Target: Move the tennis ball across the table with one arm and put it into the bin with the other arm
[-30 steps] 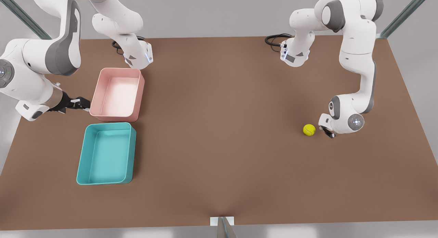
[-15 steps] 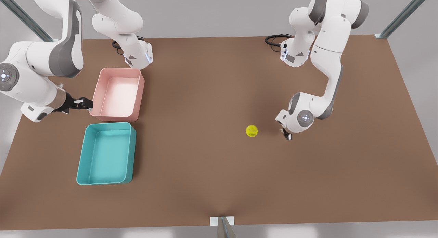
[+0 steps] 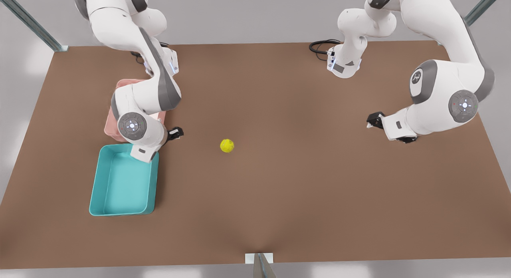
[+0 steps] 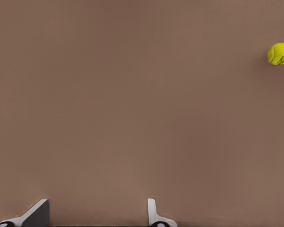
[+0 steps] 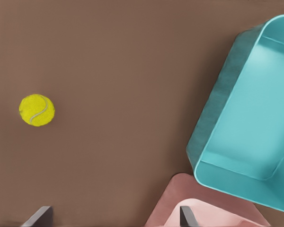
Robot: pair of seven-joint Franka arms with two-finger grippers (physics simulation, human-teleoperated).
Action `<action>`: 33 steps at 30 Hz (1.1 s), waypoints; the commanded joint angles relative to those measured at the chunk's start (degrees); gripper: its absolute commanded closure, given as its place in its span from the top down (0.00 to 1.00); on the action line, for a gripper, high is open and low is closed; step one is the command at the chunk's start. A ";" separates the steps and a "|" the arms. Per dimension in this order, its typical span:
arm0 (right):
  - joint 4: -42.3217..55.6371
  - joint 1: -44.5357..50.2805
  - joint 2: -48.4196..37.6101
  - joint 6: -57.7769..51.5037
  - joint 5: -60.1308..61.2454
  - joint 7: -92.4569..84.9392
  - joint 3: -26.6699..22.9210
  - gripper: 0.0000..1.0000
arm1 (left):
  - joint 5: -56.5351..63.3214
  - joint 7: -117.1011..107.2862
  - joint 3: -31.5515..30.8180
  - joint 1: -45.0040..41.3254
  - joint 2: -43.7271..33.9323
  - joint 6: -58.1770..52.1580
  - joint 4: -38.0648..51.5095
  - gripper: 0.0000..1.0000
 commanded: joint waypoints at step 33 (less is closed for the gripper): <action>-25.10 12.88 9.55 44.13 9.33 42.61 -0.01 1.00 | -0.22 -45.28 -0.03 2.15 0.77 -5.97 0.12 1.00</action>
